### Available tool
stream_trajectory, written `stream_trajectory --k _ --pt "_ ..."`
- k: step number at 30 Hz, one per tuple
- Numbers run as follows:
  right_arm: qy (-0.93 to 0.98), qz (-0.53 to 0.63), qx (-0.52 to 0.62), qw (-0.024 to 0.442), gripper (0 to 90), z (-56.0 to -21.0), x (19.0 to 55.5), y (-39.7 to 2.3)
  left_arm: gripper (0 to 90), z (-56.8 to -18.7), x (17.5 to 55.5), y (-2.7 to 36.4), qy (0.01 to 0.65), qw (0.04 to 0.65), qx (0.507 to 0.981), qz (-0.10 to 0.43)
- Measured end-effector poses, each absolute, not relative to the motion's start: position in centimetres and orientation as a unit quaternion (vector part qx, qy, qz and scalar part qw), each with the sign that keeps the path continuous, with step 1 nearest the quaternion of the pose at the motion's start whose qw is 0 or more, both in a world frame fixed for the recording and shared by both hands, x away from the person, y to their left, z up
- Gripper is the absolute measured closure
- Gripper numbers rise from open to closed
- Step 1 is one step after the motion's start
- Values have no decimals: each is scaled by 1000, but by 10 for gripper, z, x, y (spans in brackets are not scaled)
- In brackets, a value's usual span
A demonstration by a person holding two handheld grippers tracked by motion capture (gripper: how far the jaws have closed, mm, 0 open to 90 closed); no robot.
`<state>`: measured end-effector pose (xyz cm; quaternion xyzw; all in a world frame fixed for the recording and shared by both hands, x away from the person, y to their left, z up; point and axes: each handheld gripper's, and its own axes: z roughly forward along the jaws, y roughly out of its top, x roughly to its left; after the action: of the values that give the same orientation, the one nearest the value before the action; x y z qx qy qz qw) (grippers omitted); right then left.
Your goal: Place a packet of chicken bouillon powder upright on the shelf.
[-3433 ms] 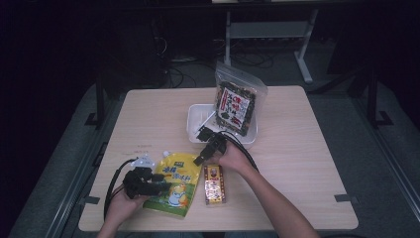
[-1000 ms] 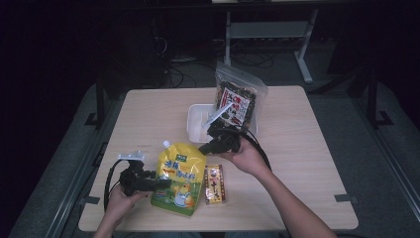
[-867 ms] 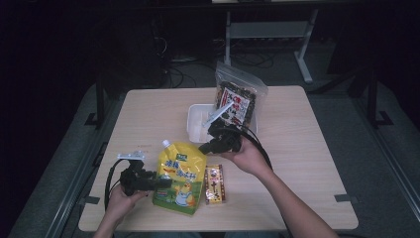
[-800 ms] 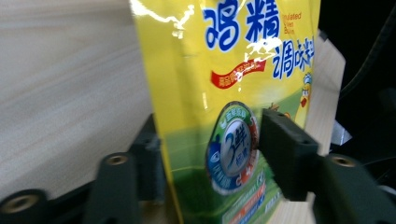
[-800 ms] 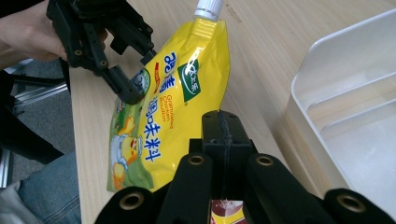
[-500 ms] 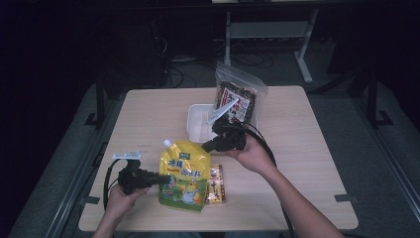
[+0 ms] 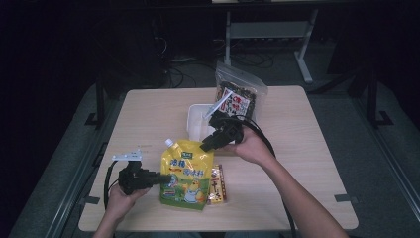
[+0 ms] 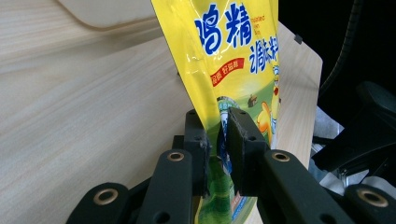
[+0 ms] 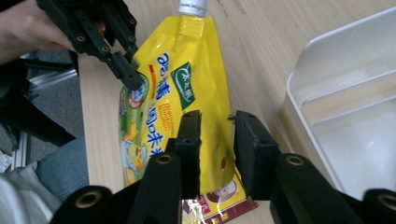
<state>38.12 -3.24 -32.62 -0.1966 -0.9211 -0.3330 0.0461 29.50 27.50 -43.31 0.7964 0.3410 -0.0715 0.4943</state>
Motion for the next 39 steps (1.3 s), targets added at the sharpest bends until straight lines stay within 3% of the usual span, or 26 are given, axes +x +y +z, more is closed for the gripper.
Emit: stream_trajectory --k 13,22,39 --pt "-934 -302 -172 86 678 -334 392 1 787 -430 294 274 334 495 800 -63" --pt "-933 -301 -164 107 875 -329 392 1 770 -430 294 274 336 496 798 -58" --pt "-927 -299 -179 137 894 -318 379 -1 590 -427 293 280 350 493 796 -35"
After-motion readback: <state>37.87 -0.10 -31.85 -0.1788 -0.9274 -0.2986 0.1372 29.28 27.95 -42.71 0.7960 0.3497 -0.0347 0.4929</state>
